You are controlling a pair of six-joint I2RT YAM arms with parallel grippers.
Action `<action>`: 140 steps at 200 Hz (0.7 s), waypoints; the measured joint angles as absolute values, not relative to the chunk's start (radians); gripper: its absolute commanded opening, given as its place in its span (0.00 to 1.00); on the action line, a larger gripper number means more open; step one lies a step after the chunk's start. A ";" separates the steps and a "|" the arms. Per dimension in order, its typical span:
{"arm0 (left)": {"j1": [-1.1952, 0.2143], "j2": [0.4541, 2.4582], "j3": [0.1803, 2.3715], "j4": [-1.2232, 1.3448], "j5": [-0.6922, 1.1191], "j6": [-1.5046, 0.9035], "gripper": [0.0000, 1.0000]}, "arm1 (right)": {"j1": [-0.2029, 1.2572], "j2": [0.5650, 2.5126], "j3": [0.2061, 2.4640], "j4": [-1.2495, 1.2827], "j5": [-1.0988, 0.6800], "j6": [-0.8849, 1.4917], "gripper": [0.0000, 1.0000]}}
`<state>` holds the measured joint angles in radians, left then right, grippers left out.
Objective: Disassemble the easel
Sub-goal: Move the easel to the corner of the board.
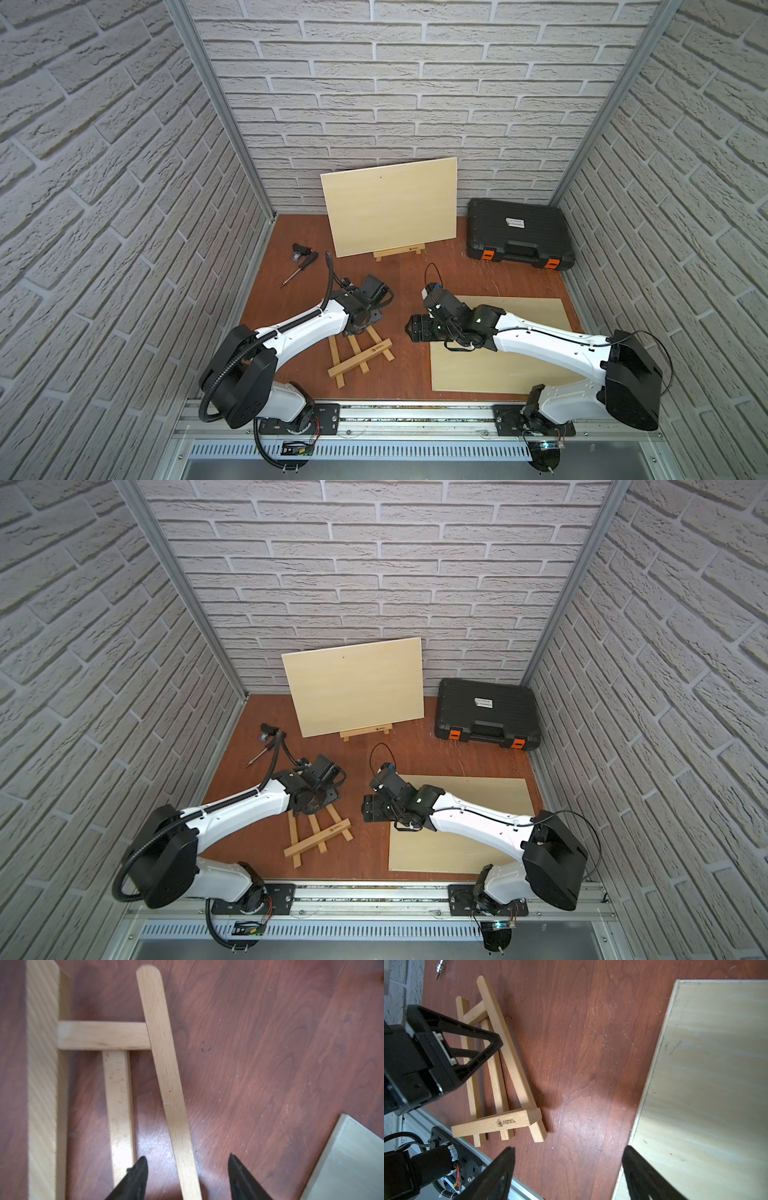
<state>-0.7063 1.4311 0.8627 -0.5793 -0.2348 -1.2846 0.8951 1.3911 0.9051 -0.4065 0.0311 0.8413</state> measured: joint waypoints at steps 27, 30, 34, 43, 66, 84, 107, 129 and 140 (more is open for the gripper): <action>-0.706 1.482 0.854 -0.547 -0.211 -1.296 0.58 | 0.892 1.391 0.902 -0.400 0.020 0.830 0.82; -0.706 1.485 0.852 -0.545 -0.208 -1.296 0.57 | 0.892 1.391 0.902 -0.399 0.019 0.830 0.82; -0.706 1.487 0.849 -0.542 -0.206 -1.296 0.57 | 0.891 1.391 0.902 -0.398 0.017 0.830 0.82; -0.706 1.491 0.840 -0.537 -0.198 -1.297 0.55 | 0.889 1.391 0.902 -0.395 0.016 0.829 0.82; -0.697 1.493 0.804 -0.510 -0.172 -1.293 0.46 | 0.885 1.391 0.902 -0.388 0.008 0.826 0.82; -0.684 1.505 0.779 -0.493 -0.148 -1.271 0.39 | 0.883 1.391 0.899 -0.379 0.004 0.826 0.82; -0.664 1.514 0.775 -0.494 -0.130 -1.216 0.28 | 0.879 1.391 0.894 -0.376 0.003 0.826 0.82; -0.636 1.513 0.773 -0.511 -0.118 -1.160 0.22 | 0.879 1.391 0.891 -0.373 0.002 0.826 0.82; -0.620 1.507 0.768 -0.514 -0.118 -1.121 0.18 | 0.879 1.391 0.891 -0.370 0.002 0.826 0.82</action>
<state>-0.6205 1.5066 0.7685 -0.5137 -0.1181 -1.1206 0.8787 1.3911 0.8913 -0.3698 0.0021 0.8261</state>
